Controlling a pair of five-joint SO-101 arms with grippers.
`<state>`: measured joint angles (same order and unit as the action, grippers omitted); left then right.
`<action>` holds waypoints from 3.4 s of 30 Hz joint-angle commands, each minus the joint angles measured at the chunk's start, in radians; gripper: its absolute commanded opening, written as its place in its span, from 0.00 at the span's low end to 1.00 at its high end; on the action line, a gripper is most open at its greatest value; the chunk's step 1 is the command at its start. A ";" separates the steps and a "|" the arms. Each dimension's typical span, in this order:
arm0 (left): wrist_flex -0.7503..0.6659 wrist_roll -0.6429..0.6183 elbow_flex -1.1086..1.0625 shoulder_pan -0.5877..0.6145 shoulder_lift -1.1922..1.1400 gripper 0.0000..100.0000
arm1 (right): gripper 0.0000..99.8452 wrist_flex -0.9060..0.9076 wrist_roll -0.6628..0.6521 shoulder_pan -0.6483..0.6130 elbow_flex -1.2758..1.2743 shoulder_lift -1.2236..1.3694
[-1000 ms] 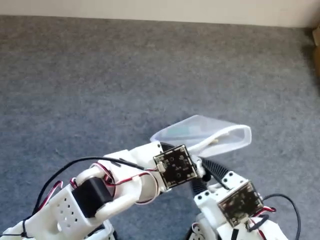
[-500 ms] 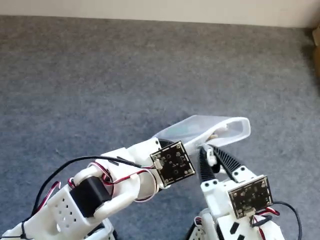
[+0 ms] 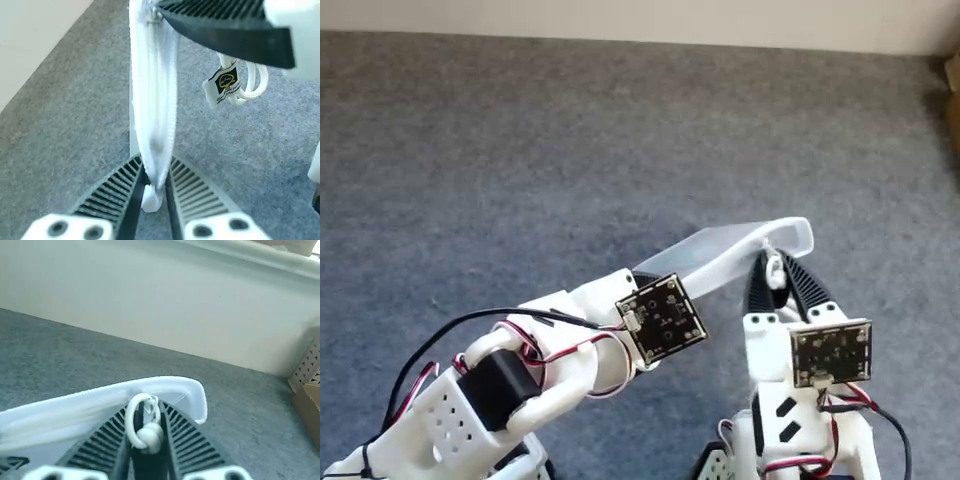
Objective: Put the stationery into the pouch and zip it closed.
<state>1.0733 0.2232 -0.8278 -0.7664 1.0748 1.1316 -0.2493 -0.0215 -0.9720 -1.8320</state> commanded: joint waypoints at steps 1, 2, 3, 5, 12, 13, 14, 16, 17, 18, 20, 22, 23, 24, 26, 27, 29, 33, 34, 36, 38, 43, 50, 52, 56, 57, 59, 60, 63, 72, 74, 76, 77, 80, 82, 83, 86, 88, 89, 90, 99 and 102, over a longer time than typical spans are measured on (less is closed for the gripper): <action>0.009 -0.005 -0.001 0.064 -0.013 0.01 | 0.01 -0.082 0.009 0.081 -0.001 0.005; 0.009 0.006 -0.001 0.077 -0.010 0.01 | 0.01 -0.091 0.009 0.094 -0.005 0.005; 0.009 0.011 -0.002 0.090 0.002 0.01 | 0.01 -0.104 0.009 0.105 -0.021 0.005; 0.009 0.011 -0.004 0.110 0.039 0.01 | 0.01 -0.133 0.009 0.119 -0.045 0.005; 0.077 0.011 -0.004 0.185 0.220 0.01 | 0.01 -0.220 0.009 0.153 -0.108 0.005; 0.081 0.011 -0.004 0.196 0.236 0.01 | 0.01 -0.220 0.009 0.153 -0.108 0.005; 0.081 0.011 -0.004 0.208 0.251 0.01 | 0.01 -0.220 0.011 0.153 -0.108 0.005; 0.083 0.011 -0.004 0.225 0.269 0.01 | 0.01 -0.220 0.037 0.153 -0.108 0.005; 0.083 0.011 -0.004 0.229 0.271 0.01 | 0.01 -0.220 0.048 0.153 -0.108 0.005; 0.083 0.011 -0.004 0.231 0.271 0.01 | 0.01 -0.220 0.054 0.153 -0.108 0.005; 0.083 0.011 -0.004 0.232 0.275 0.01 | 0.01 -0.220 0.055 0.153 -0.108 0.005; 0.083 0.011 -0.004 0.232 0.278 0.01 | 0.01 -0.220 0.055 0.153 -0.108 0.005; 0.083 0.011 -0.004 0.242 0.278 0.01 | 0.01 -0.220 0.057 0.153 -0.108 0.005; 0.083 0.011 -0.002 0.254 0.280 0.01 | 0.01 -0.220 0.057 0.154 -0.108 0.005; 0.083 0.011 0.002 0.283 0.280 0.01 | 0.01 -0.220 0.057 0.154 -0.108 0.005; 0.083 0.011 0.004 0.298 0.280 0.01 | 0.01 -0.220 0.057 0.154 -0.108 0.005; 0.083 0.011 0.005 0.325 0.280 0.01 | 0.01 -0.220 0.057 0.154 -0.108 0.005; 0.077 0.011 0.007 0.348 0.280 0.01 | 0.01 -0.220 0.057 0.154 -0.108 0.005; 0.077 0.011 0.007 0.348 0.280 0.01 | 0.01 -0.220 0.057 0.154 -0.108 0.005; 0.077 0.011 0.007 0.348 0.280 0.01 | 0.01 -0.220 0.058 0.154 -0.108 0.005; 0.077 0.011 0.007 0.348 0.280 0.01 | 0.01 -0.220 0.058 0.154 -0.108 0.005; 0.075 0.011 0.007 0.348 0.282 0.01 | 0.01 -0.220 0.058 0.154 -0.108 0.005; 0.095 0.008 0.062 0.446 0.282 0.01 | 0.01 -0.222 0.060 0.197 -0.105 0.005; 0.097 0.006 0.074 0.487 0.282 0.01 | 0.01 -0.222 0.075 0.209 -0.102 0.005; 0.095 0.006 0.074 0.501 0.282 0.01 | 0.01 -0.222 0.087 0.203 -0.101 0.005; 0.095 0.005 0.074 0.501 0.282 0.01 | 0.01 -0.222 0.087 0.203 -0.101 0.005; 0.091 0.005 0.074 0.504 0.282 0.01 | 0.01 -0.222 0.087 0.203 -0.101 0.005; 0.091 0.005 0.074 0.504 0.282 0.01 | 0.01 -0.222 0.091 0.203 -0.101 0.005; 0.091 0.005 0.071 0.504 0.282 0.01 | 0.02 -0.222 0.095 0.202 -0.101 0.004; 0.091 -0.023 0.068 0.503 0.280 0.01 | 0.24 -0.203 0.218 0.177 -0.110 -0.002; 0.091 -0.023 0.067 0.504 0.280 0.01 | 0.28 -0.165 0.222 0.153 -0.107 -0.002; 0.089 -0.023 0.067 0.504 0.280 0.01 | 0.28 -0.130 0.221 0.111 -0.101 -0.004; 0.089 -0.023 0.067 0.504 0.280 0.01 | 0.28 -0.111 0.221 0.090 -0.101 -0.004; 0.089 -0.025 0.048 0.504 0.280 0.01 | 0.28 -0.064 0.219 0.022 -0.101 -0.004; 0.074 -0.025 0.028 0.504 0.280 0.01 | 0.28 -0.036 0.218 -0.016 -0.099 -0.004; 0.057 -0.025 0.015 0.504 0.280 0.01 | 0.28 -0.025 0.206 -0.035 -0.099 -0.004; 0.009 -0.060 -0.021 0.506 0.280 0.01 | 0.28 0.010 0.132 -0.122 -0.099 -0.004; -0.012 -0.066 -0.042 0.506 0.280 0.01 | 0.28 0.039 0.095 -0.189 -0.099 -0.004; -0.025 -0.068 -0.053 0.506 0.280 0.01 | 0.28 0.053 0.081 -0.223 -0.099 -0.004; -0.037 -0.068 -0.064 0.506 0.280 0.01 | 0.28 0.064 0.072 -0.255 -0.099 -0.004; -0.110 -0.115 -0.125 0.506 0.280 0.05 | 0.28 0.140 0.017 -0.466 -0.099 -0.004; -0.107 -0.117 -0.130 0.506 0.280 0.13 | 0.28 0.140 0.017 -0.472 -0.099 -0.004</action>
<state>0.9828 0.1204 -0.9597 -0.2647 1.3510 1.2681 -0.2140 -0.4726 -1.0840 -1.8320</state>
